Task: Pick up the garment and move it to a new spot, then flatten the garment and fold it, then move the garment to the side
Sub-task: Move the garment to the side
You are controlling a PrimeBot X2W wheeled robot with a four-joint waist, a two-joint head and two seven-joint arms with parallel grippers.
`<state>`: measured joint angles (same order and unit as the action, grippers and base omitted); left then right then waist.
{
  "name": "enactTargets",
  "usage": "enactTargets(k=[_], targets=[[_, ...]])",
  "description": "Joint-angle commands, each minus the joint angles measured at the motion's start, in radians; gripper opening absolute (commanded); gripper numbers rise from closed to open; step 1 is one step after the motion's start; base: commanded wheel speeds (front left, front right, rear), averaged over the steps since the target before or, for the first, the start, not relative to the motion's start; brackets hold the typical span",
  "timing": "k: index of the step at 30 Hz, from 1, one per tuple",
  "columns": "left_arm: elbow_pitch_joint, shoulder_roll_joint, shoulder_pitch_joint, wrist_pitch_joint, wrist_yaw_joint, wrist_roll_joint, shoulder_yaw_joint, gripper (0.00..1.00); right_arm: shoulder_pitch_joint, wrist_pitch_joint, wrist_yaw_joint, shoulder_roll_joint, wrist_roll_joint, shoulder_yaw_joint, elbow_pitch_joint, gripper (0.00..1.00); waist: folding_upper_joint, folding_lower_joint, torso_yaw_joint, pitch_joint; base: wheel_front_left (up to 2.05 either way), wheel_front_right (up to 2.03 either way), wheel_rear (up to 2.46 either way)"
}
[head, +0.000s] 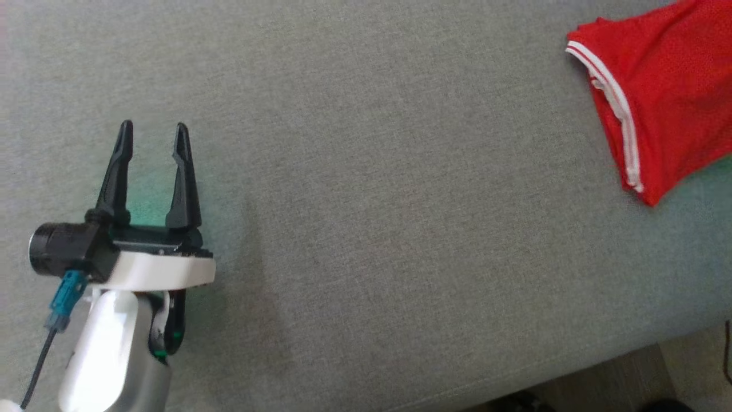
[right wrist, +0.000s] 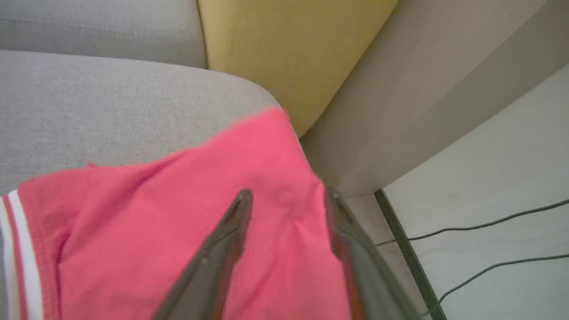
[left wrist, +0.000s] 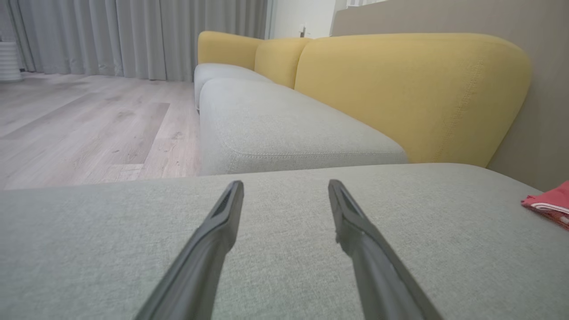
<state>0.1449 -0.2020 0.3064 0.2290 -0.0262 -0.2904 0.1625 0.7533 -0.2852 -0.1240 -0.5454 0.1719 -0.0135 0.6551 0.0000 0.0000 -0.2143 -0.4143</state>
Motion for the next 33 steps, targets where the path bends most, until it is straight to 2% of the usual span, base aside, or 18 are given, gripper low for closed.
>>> enactTargets(k=[1, 4, 8, 12, 17, 25, 33], targets=[[-0.024, -0.017, 0.006, 0.004, 0.006, -0.007, -0.028, 1.0, 0.007, 0.021, -0.007, -0.023, -0.009, 0.001, -0.036, 1.0, 0.0, 0.0, 0.009, 0.014, 0.0, 0.0, 0.0], [-0.009, -0.008, -0.013, 0.013, 0.009, -0.013, -0.03, 1.0, -0.006, 0.066, -0.007, -0.014, -0.014, -0.018, -0.067, 1.0, 0.0, 0.0, 0.023, 0.053, 0.0, 0.0, 0.0], [0.021, 0.012, -0.054, 0.024, 0.009, -0.024, -0.032, 1.0, -0.056, 0.132, -0.007, 0.026, 0.042, -0.029, -0.127, 1.0, 0.0, 0.0, 0.051, 0.133, 0.0, 0.0, 0.0], [0.049, 0.029, -0.106, 0.03, 0.004, -0.031, -0.036, 1.0, -0.162, 0.217, -0.007, 0.103, 0.117, 0.004, -0.22, 1.0, 0.0, 0.0, 0.086, 0.226, 0.0, 0.0, 0.0], [0.075, 0.036, -0.202, 0.032, 0.002, -0.037, -0.053, 1.0, -0.362, 0.324, -0.007, 0.201, 0.168, -0.018, -0.342, 1.0, 0.0, 0.0, 0.117, 0.349, 0.0, 0.0, 0.0], [0.084, 0.031, -0.283, 0.032, -0.002, -0.046, -0.072, 1.0, -0.596, 0.356, -0.007, 0.334, 0.104, -0.015, -0.458, 1.0, 0.0, 0.0, 0.163, 0.425, 0.0, 0.0, 0.0], [0.077, 0.041, -0.314, 0.033, 0.009, -0.04, -0.071, 1.0, -0.674, 0.343, -0.007, 0.388, 0.036, -0.039, -0.509, 1.0, 0.0, 0.0, 0.186, 0.432, 0.0, 0.0, 0.0]])
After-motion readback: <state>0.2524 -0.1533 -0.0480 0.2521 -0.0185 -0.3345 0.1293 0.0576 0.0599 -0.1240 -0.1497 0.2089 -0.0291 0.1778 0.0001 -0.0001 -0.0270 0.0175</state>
